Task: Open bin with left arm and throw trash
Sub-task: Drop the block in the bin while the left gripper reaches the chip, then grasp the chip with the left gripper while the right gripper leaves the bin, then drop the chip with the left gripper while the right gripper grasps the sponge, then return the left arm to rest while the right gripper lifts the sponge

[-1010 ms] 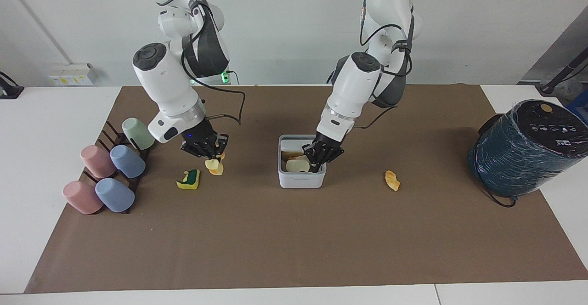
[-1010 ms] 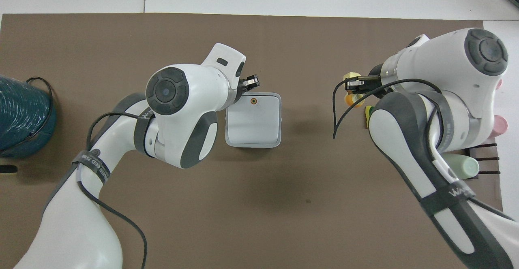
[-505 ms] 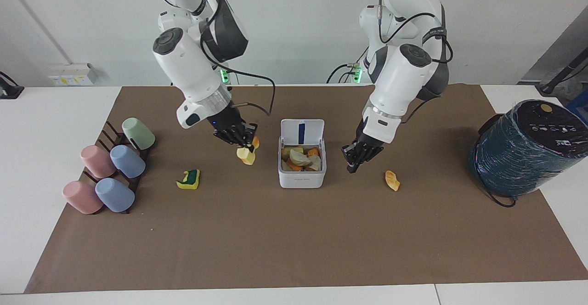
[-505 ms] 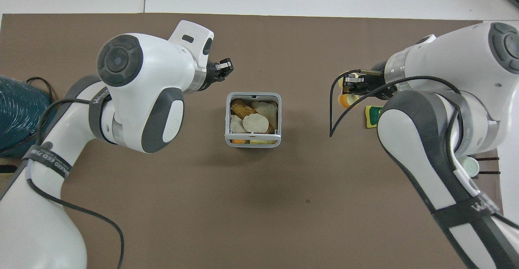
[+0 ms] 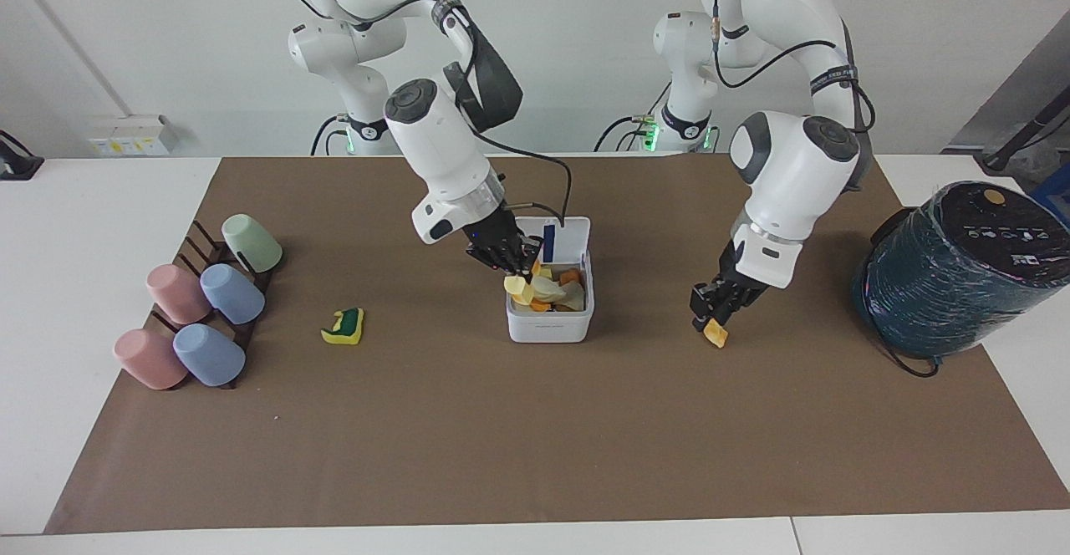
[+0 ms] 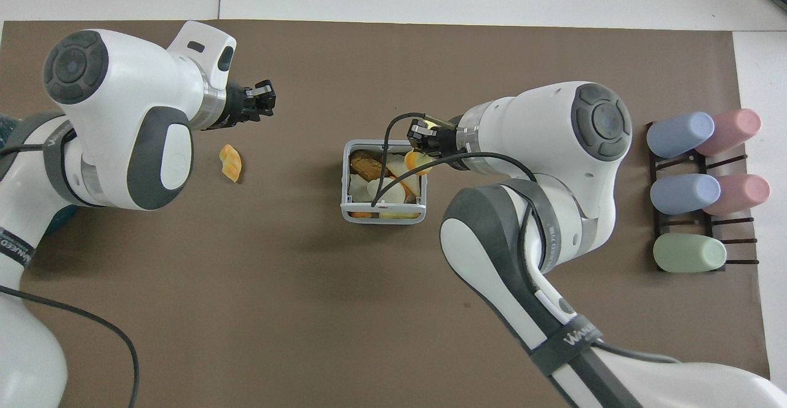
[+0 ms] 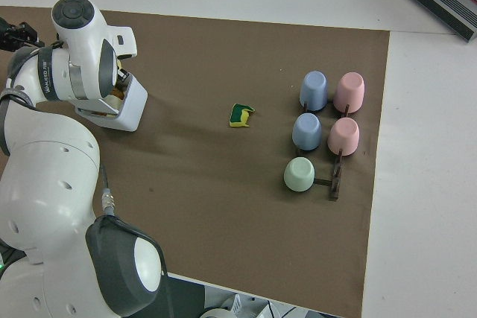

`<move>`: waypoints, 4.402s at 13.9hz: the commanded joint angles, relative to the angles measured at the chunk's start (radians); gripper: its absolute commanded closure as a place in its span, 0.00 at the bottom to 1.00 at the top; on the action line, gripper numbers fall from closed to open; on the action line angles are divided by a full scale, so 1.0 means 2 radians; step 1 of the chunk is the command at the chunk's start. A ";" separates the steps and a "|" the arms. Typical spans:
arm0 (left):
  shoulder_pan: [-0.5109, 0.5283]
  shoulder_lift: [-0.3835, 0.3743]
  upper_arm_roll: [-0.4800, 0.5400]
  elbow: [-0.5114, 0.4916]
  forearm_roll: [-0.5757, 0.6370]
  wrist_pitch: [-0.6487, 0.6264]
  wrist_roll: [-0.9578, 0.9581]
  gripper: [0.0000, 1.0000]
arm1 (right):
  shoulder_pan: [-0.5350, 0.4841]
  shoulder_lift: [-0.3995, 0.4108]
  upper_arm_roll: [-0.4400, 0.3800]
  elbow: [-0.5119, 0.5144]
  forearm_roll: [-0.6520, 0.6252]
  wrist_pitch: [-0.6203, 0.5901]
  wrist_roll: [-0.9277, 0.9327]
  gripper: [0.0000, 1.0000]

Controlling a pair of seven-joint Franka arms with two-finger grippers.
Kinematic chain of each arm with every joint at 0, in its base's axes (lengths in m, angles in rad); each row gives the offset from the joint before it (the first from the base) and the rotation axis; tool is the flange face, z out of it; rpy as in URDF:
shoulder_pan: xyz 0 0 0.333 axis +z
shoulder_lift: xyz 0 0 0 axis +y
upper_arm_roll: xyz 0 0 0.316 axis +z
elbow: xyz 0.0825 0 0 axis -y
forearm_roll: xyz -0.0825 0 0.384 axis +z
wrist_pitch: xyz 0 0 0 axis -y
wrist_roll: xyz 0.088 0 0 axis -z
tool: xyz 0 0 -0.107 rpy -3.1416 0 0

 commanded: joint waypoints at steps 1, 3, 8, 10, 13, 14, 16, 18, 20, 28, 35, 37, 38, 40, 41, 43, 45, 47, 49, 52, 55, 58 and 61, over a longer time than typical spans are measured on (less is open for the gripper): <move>0.013 -0.003 -0.003 -0.036 0.025 0.038 0.032 0.36 | 0.009 0.006 0.000 -0.010 0.016 0.008 0.005 0.97; 0.025 0.004 -0.003 -0.064 0.028 0.077 0.058 0.36 | 0.020 0.013 -0.001 -0.014 0.018 0.024 0.006 0.90; 0.030 0.031 -0.003 -0.118 0.029 0.143 0.091 0.39 | 0.026 0.022 -0.001 -0.021 0.019 0.047 0.006 0.60; 0.028 0.030 -0.003 -0.130 0.029 0.144 0.091 0.48 | 0.027 0.022 0.000 -0.020 0.019 0.047 0.006 0.36; 0.023 0.030 -0.003 -0.129 0.029 0.138 0.091 0.66 | 0.035 0.022 -0.001 -0.018 0.019 0.047 0.006 0.26; 0.023 0.029 -0.003 -0.129 0.029 0.135 0.091 0.69 | 0.037 0.022 0.000 -0.017 0.019 0.047 0.009 0.25; 0.017 0.027 -0.003 -0.122 0.029 0.104 0.089 0.83 | 0.045 0.022 -0.001 -0.014 0.019 0.049 0.021 0.20; 0.015 0.027 -0.003 -0.107 0.029 0.081 0.088 1.00 | 0.046 0.021 -0.001 -0.014 0.018 0.051 0.018 0.00; 0.015 0.027 -0.003 -0.070 0.030 0.043 0.088 1.00 | 0.040 0.012 -0.001 -0.014 0.015 0.050 0.016 0.00; -0.006 0.027 -0.007 0.015 0.027 0.009 0.027 1.00 | -0.075 -0.036 -0.007 -0.014 -0.089 -0.019 -0.125 0.00; -0.098 0.025 -0.009 0.080 0.023 -0.045 -0.095 1.00 | -0.177 -0.041 -0.007 -0.115 -0.089 0.013 -0.392 0.00; -0.125 0.022 -0.009 0.084 0.024 -0.045 -0.127 0.97 | -0.190 -0.039 -0.007 -0.153 -0.090 0.046 -0.439 0.00; -0.135 0.020 -0.009 0.084 0.024 -0.043 -0.139 0.81 | -0.193 -0.034 -0.007 -0.168 -0.090 0.064 -0.448 0.00; -0.147 0.018 -0.009 0.084 0.024 -0.040 -0.145 0.43 | -0.195 -0.030 -0.007 -0.185 -0.094 0.086 -0.456 0.00; -0.150 0.017 -0.009 0.084 0.024 -0.039 -0.145 0.27 | -0.201 -0.028 -0.007 -0.186 -0.107 0.088 -0.459 0.00; -0.151 0.016 -0.009 0.084 0.024 -0.039 -0.145 0.18 | -0.208 -0.024 -0.007 -0.186 -0.134 0.090 -0.458 0.00; -0.149 0.014 -0.007 0.084 0.024 -0.040 -0.145 0.18 | -0.210 -0.017 -0.007 -0.186 -0.148 0.090 -0.458 0.00; -0.140 0.006 -0.002 0.084 0.024 -0.046 -0.143 0.18 | -0.220 -0.013 -0.007 -0.191 -0.167 0.090 -0.458 0.00; -0.112 0.000 -0.002 0.089 0.028 -0.057 -0.139 0.18 | -0.220 -0.004 -0.007 -0.195 -0.167 0.101 -0.458 0.00; -0.056 -0.002 -0.002 0.101 0.031 -0.120 -0.073 0.18 | -0.219 -0.001 -0.007 -0.193 -0.172 0.100 -0.455 0.80; 0.017 -0.016 -0.002 0.101 0.034 -0.186 0.065 0.18 | -0.217 -0.001 -0.007 -0.181 -0.173 0.074 -0.430 1.00; 0.062 -0.039 -0.003 0.100 0.089 -0.234 0.150 0.17 | -0.214 -0.006 -0.005 -0.158 -0.172 0.035 -0.412 1.00; 0.082 -0.073 -0.003 0.100 0.103 -0.271 0.204 0.09 | -0.178 -0.025 0.003 -0.108 -0.168 -0.048 -0.324 1.00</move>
